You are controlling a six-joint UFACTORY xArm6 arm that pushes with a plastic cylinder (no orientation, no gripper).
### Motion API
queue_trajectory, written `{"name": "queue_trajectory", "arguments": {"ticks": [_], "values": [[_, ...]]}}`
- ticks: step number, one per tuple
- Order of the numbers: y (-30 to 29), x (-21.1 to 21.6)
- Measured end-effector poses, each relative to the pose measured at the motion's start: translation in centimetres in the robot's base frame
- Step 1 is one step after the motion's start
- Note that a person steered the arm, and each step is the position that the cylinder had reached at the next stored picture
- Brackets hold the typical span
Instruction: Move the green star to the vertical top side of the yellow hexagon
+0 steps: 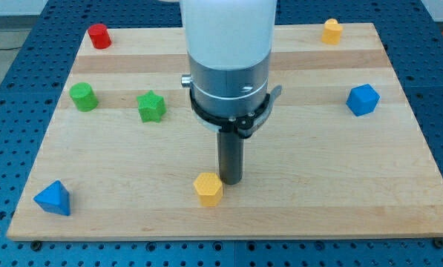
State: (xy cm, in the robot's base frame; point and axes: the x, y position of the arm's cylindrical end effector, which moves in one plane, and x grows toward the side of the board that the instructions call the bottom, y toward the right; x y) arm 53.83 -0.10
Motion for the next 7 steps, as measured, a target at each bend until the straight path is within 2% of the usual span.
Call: {"name": "queue_trajectory", "arguments": {"ticks": [1,3,4,5,7], "values": [[-0.2,-2.4],[-11.0,-3.1],[-15.9,-5.0],[-17.5,-7.5],[-17.0,-12.2]]}}
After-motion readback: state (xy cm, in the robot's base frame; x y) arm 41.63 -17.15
